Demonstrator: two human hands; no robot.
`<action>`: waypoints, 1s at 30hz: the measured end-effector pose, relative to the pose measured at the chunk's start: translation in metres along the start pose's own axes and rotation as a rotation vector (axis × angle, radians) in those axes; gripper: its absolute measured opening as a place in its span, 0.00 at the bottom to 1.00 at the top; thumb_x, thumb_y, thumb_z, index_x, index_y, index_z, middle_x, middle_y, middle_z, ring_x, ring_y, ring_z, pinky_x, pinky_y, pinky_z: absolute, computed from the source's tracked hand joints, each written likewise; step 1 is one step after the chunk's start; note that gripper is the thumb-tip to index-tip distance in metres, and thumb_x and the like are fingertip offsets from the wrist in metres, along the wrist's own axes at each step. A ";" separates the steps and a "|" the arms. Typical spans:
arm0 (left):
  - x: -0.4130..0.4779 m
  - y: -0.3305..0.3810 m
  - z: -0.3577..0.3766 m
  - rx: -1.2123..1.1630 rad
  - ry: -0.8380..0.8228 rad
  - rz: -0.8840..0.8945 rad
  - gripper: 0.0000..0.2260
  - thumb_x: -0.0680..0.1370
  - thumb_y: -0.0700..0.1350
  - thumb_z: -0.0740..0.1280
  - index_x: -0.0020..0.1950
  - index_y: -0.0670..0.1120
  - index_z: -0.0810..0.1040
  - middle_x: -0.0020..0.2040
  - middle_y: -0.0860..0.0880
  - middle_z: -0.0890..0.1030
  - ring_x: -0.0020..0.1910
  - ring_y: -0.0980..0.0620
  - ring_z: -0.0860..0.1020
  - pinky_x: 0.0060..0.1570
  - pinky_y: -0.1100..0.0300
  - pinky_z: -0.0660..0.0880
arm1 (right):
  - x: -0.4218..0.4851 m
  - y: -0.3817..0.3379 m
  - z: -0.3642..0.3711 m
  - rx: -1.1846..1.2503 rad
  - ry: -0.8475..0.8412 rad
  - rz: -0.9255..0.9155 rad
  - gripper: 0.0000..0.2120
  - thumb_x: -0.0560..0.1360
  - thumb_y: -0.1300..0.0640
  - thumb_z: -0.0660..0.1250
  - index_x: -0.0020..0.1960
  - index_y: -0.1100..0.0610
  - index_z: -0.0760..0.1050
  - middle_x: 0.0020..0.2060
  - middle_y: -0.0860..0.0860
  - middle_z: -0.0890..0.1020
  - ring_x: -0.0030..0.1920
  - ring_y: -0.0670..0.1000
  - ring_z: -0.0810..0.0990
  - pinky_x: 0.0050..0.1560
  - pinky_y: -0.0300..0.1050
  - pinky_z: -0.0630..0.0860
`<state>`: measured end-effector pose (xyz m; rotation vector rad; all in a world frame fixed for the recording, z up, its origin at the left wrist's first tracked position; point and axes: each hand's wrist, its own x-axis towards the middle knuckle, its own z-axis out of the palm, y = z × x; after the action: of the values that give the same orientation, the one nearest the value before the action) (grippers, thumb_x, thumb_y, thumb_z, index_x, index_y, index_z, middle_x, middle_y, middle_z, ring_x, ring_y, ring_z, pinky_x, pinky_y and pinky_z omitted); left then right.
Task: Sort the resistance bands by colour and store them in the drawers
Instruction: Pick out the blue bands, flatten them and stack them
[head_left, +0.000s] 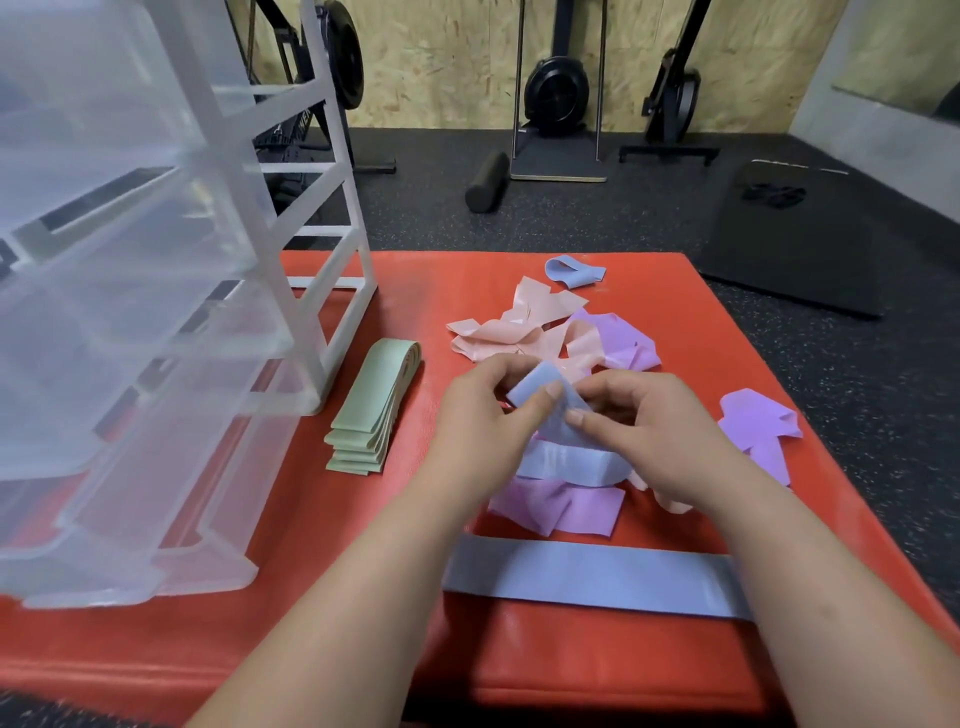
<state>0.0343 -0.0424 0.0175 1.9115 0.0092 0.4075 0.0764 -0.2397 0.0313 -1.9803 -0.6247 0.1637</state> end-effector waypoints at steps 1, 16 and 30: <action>0.000 0.001 -0.004 -0.013 -0.017 -0.003 0.06 0.80 0.45 0.75 0.57 0.48 0.85 0.47 0.56 0.86 0.45 0.61 0.82 0.45 0.68 0.75 | -0.001 -0.001 0.001 -0.022 -0.006 0.000 0.09 0.79 0.60 0.74 0.55 0.48 0.85 0.47 0.43 0.88 0.50 0.48 0.87 0.52 0.44 0.82; -0.015 0.026 -0.041 -0.312 0.303 0.095 0.02 0.81 0.41 0.73 0.52 0.45 0.84 0.46 0.54 0.86 0.46 0.57 0.81 0.50 0.62 0.77 | -0.020 0.012 -0.020 -0.470 0.200 0.071 0.09 0.77 0.55 0.73 0.51 0.41 0.83 0.44 0.37 0.85 0.46 0.39 0.81 0.49 0.47 0.79; -0.055 0.002 -0.083 -0.112 0.148 -0.346 0.03 0.77 0.45 0.76 0.45 0.47 0.85 0.40 0.50 0.84 0.38 0.53 0.77 0.41 0.55 0.74 | -0.092 -0.004 -0.072 -0.280 0.190 0.241 0.06 0.76 0.57 0.76 0.49 0.45 0.86 0.40 0.41 0.86 0.38 0.43 0.83 0.43 0.52 0.83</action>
<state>-0.0416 0.0211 0.0304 1.7233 0.4013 0.3062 0.0230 -0.3411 0.0559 -2.3074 -0.2956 0.0337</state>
